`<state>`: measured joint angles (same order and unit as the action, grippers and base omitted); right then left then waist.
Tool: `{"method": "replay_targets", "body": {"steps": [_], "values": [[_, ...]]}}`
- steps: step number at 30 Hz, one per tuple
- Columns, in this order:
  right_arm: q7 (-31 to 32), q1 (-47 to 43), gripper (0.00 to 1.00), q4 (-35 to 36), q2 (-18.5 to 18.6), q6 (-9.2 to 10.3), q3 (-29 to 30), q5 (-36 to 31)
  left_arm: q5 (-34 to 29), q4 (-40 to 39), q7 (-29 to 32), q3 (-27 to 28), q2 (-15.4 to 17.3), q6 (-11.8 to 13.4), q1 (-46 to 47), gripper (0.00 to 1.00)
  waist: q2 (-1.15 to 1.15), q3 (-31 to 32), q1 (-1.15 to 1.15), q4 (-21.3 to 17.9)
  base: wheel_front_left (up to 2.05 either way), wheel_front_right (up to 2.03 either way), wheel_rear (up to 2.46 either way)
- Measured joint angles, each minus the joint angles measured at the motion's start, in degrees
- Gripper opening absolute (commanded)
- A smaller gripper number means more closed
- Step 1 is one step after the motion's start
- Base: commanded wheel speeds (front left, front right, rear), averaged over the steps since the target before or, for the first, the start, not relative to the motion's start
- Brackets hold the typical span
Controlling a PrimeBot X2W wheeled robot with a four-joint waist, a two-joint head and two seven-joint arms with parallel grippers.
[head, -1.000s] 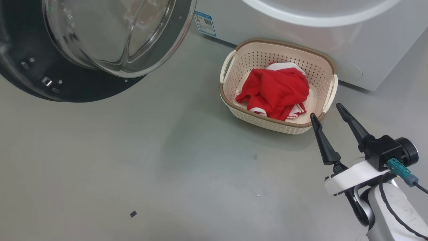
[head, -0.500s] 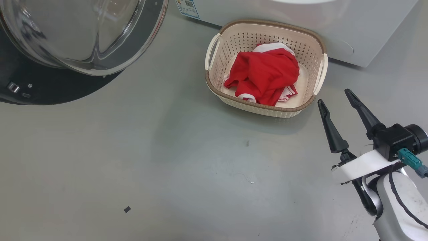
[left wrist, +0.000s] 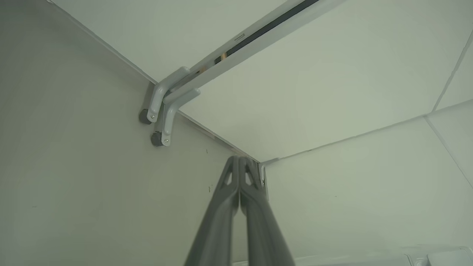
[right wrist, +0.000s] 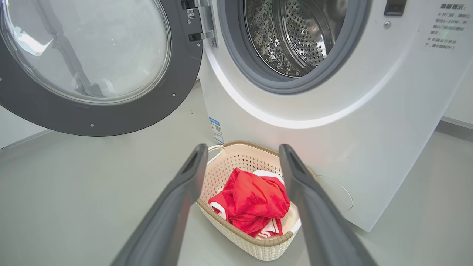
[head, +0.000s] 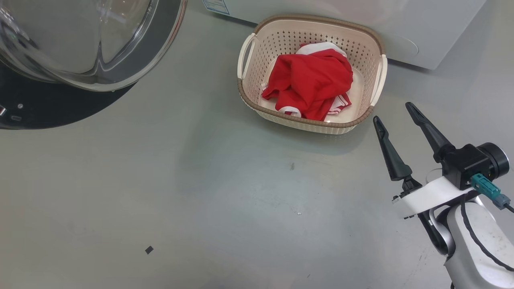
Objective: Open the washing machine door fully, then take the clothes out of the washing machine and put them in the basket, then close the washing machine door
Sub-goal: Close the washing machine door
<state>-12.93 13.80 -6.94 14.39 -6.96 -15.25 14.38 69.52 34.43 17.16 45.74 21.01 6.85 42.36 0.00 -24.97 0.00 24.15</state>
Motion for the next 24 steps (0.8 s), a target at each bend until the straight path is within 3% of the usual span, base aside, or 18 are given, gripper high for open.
{"method": "replay_targets", "body": {"steps": [8,24], "values": [[0.00,0.34,1.00,-0.03,-0.03,0.00,-0.18,-0.16,2.60,6.03,3.26,2.40,1.01,0.01,4.94,0.00,0.00,-0.16,0.00,-0.69,0.00,0.00,0.00],[-0.09,1.10,1.00,-0.57,-0.44,0.00,-0.73,-0.15,2.87,13.76,11.15,-2.82,1.29,0.02,9.59,0.00,0.00,0.21,0.00,-2.10,0.00,0.00,0.00]]}}
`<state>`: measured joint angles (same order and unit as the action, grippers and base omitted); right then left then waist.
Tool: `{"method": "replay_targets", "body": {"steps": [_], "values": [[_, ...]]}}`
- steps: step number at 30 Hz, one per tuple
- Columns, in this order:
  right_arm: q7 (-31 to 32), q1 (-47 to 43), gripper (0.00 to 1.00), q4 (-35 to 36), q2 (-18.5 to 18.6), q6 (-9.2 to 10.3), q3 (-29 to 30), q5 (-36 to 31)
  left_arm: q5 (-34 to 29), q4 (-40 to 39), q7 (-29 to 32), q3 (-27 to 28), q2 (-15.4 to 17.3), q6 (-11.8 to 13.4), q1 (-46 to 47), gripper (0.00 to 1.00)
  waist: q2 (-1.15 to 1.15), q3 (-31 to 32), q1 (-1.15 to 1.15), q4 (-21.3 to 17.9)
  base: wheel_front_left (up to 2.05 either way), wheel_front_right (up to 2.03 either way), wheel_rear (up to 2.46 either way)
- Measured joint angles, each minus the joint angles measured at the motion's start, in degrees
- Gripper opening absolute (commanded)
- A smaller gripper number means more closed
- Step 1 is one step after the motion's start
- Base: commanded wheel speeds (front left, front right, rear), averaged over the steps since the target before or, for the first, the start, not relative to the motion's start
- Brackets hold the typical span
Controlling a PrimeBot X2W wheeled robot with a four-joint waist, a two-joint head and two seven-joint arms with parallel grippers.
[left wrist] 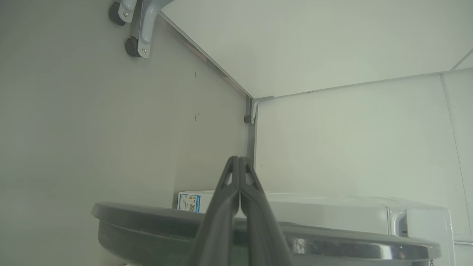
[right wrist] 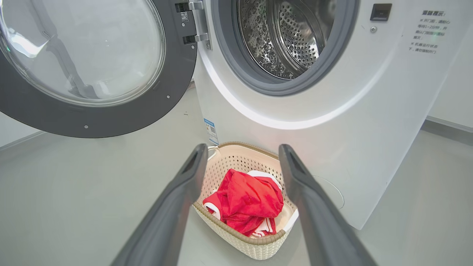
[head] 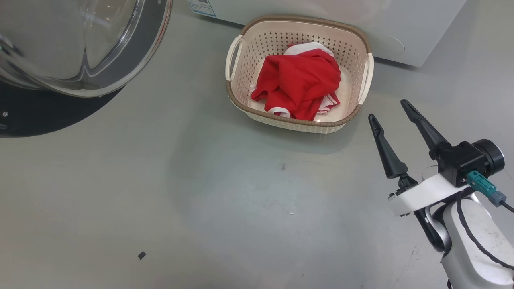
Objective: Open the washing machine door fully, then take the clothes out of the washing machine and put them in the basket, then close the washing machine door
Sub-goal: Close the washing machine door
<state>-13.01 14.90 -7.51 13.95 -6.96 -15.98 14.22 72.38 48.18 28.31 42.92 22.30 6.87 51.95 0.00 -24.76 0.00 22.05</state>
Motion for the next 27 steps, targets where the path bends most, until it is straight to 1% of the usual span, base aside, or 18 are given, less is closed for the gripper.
{"method": "replay_targets", "body": {"steps": [9,12,21,24,27], "values": [[-0.42,0.37,1.00,-0.43,-0.25,0.00,0.00,0.00,-0.01,4.88,1.55,0.46,0.10,0.41,1.83,0.00,0.00,0.32,0.00,-0.88,0.00,0.00,0.00],[-0.44,0.44,1.00,-0.54,-0.42,0.00,-0.01,0.00,0.23,7.27,2.75,1.41,0.10,0.41,2.98,0.00,0.00,0.46,0.00,-1.07,0.00,0.00,0.00],[-0.65,0.54,1.00,-1.04,-0.86,0.00,0.03,0.03,-0.03,8.81,4.11,0.27,1.16,0.41,3.96,0.00,0.00,0.82,0.00,-1.36,0.00,0.00,0.00],[-0.68,0.54,1.00,-1.21,-1.08,0.00,0.01,0.08,-0.13,9.20,5.63,-0.43,1.72,0.41,3.98,0.00,0.00,0.99,0.00,-1.40,0.00,0.00,0.00],[-0.70,0.54,1.00,-1.37,-1.23,0.00,0.18,0.29,-2.56,9.10,6.69,-2.54,2.22,0.41,3.97,0.00,0.00,1.20,0.00,-1.42,0.00,0.00,0.00]]}}
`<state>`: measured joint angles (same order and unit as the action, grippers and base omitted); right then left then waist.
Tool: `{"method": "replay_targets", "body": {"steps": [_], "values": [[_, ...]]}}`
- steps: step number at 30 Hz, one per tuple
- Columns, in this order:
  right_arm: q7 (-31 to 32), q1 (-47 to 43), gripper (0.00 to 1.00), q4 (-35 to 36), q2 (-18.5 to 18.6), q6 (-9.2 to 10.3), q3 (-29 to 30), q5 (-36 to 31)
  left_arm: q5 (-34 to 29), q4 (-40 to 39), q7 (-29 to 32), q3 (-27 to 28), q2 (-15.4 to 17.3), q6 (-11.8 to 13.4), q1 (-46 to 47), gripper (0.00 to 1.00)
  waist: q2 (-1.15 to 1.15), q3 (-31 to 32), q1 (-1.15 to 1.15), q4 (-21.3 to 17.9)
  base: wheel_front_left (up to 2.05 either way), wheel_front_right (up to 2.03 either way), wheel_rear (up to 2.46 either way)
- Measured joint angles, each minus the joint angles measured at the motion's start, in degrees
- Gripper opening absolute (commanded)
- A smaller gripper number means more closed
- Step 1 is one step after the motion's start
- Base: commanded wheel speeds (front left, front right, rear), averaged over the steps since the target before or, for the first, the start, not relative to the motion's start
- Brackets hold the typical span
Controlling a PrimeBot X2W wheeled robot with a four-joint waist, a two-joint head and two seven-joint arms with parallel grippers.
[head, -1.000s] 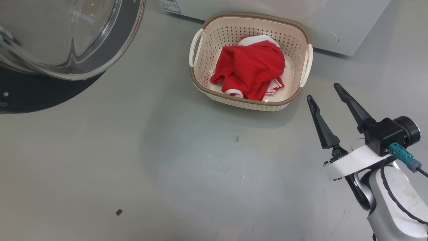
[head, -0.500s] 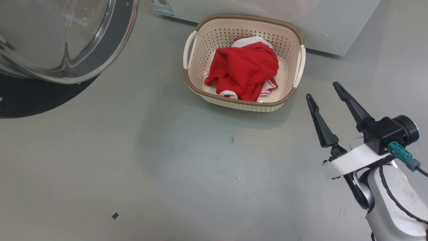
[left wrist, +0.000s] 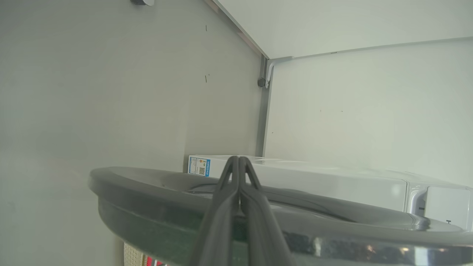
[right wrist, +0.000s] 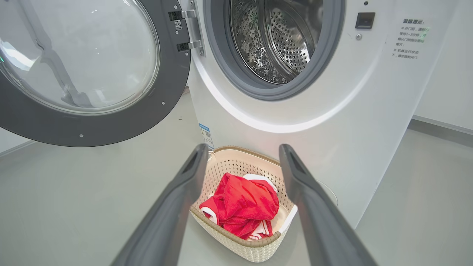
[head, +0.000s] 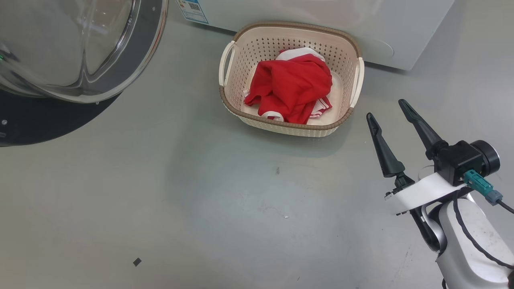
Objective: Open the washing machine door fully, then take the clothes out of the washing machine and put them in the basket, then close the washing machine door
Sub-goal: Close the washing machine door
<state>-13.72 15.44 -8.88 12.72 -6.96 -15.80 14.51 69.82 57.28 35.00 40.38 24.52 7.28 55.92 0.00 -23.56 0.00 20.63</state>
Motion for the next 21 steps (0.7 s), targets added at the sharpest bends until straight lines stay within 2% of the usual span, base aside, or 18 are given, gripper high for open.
{"method": "replay_targets", "body": {"steps": [21], "values": [[-0.31,-0.09,1.00,-1.72,-0.81,0.00,-0.34,0.08,-0.55,0.94,7.42,-2.61,-1.13,-0.56,-0.77,0.00,0.00,2.63,0.00,0.33,0.00,0.00,0.00]]}}
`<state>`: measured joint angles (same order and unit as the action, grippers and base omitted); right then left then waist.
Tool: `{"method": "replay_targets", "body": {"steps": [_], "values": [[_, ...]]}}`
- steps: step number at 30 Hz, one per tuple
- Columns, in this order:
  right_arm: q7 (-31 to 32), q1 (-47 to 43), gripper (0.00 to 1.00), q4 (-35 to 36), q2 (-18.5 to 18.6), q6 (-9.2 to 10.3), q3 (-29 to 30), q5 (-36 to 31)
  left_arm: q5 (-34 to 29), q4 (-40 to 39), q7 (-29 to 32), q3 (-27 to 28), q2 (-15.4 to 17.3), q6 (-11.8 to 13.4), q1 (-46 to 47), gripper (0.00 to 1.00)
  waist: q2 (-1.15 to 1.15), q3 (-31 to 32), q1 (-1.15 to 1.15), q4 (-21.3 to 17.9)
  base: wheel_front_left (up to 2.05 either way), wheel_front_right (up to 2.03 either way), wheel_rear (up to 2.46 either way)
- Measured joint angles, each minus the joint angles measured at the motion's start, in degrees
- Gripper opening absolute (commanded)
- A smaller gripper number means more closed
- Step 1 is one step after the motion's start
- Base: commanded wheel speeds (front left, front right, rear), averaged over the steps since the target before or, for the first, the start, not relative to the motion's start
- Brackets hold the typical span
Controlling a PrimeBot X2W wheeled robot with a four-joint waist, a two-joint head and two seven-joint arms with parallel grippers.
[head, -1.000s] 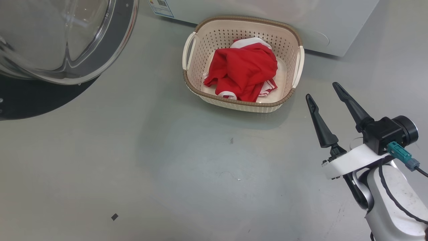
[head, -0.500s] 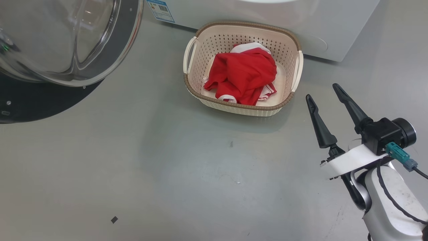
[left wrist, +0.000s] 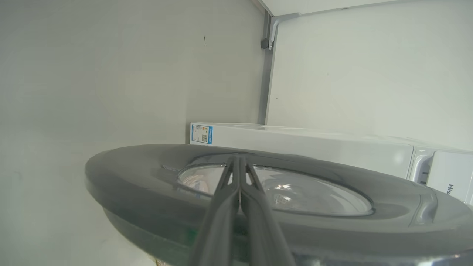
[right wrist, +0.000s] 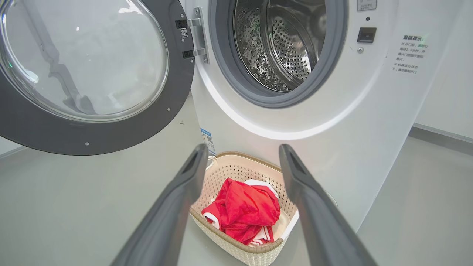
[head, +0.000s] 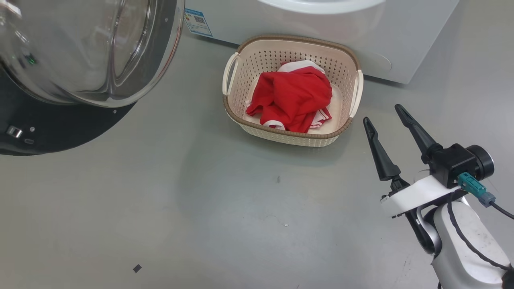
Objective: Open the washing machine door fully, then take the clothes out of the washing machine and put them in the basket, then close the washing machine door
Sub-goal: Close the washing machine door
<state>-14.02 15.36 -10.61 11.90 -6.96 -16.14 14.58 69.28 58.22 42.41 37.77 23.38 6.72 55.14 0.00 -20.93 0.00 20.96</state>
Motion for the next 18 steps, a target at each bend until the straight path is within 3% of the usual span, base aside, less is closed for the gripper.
{"method": "replay_targets", "body": {"steps": [18], "values": [[-0.24,-0.03,1.00,-0.33,-0.67,0.00,-0.23,0.11,0.52,-1.64,7.98,-2.56,-3.16,-4.07,-3.70,0.00,0.00,1.30,0.00,0.48,0.00,0.00,0.00]]}}
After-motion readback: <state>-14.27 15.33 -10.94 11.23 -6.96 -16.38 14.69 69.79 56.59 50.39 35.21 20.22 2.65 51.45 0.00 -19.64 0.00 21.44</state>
